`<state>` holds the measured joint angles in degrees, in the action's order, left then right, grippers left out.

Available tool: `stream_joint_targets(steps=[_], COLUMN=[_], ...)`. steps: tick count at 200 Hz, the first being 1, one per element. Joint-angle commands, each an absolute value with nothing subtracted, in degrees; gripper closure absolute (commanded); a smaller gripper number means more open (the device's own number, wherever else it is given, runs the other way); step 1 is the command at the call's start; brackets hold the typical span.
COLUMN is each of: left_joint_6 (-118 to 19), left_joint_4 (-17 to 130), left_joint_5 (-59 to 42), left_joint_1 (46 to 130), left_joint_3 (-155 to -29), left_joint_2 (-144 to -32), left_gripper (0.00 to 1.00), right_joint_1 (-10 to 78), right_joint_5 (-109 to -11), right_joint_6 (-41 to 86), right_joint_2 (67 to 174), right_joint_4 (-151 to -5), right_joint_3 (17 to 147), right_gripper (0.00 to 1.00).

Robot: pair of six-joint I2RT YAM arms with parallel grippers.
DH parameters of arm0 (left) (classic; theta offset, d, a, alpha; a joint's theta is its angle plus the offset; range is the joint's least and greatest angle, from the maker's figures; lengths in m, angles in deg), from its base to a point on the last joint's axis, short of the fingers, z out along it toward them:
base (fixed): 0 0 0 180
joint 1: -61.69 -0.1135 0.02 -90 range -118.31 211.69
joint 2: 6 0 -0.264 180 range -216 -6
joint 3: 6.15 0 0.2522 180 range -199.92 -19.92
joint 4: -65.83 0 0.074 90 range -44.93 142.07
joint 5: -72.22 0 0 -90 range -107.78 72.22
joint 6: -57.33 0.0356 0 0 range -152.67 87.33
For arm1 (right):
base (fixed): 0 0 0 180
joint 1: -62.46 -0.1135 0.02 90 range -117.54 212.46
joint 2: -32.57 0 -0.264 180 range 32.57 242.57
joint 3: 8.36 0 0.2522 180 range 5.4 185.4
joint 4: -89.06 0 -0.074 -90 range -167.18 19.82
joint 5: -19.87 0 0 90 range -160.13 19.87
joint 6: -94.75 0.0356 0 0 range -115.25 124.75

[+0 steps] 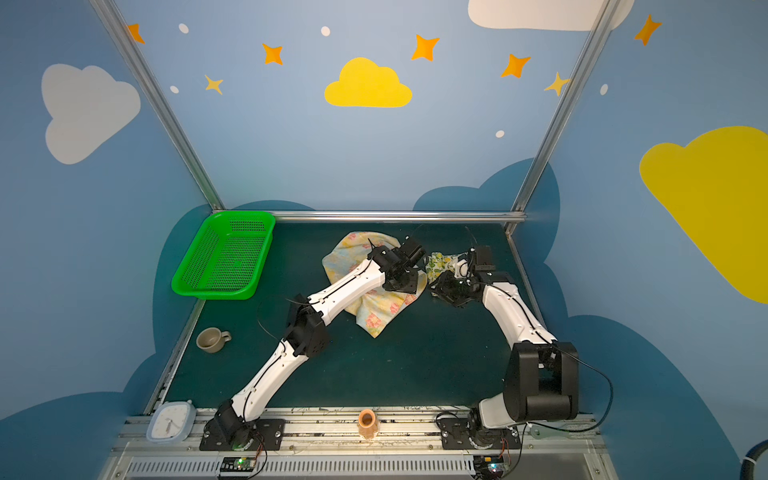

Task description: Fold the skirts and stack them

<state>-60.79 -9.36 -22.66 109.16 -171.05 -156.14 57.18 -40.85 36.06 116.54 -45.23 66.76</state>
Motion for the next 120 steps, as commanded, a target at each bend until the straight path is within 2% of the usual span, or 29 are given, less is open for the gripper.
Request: stream_joint_targets(steps=[1, 61, 72, 120], left_joint_6=[-60.51, -60.71, -60.81, -60.98], left_joint_4=[-9.30, -11.63, -12.47, -8.31], left_joint_5=[-29.40, -37.13, -38.41, -39.95], left_joint_1=[109.59, 109.59, 109.60, 108.94], left_joint_3=[-170.74, -170.58, -169.70, -155.26], left_joint_2=[-157.69, -155.91, -154.60, -142.80], left_gripper=[0.51, 0.93, 0.96, 0.96], right_joint_1=[57.35, 56.52, 55.70, 53.03], right_joint_5=[-39.89, -40.60, -41.48, -42.17], right_joint_6=[35.87, 35.12, 34.88, 36.56], right_joint_2=[115.11, 115.77, 116.88, 123.99], right_joint_4=[-43.88, -43.55, -43.98, -49.52], right_joint_3=[66.13, 65.90, 65.87, 66.12], right_gripper=[0.53, 0.53, 0.53, 0.54])
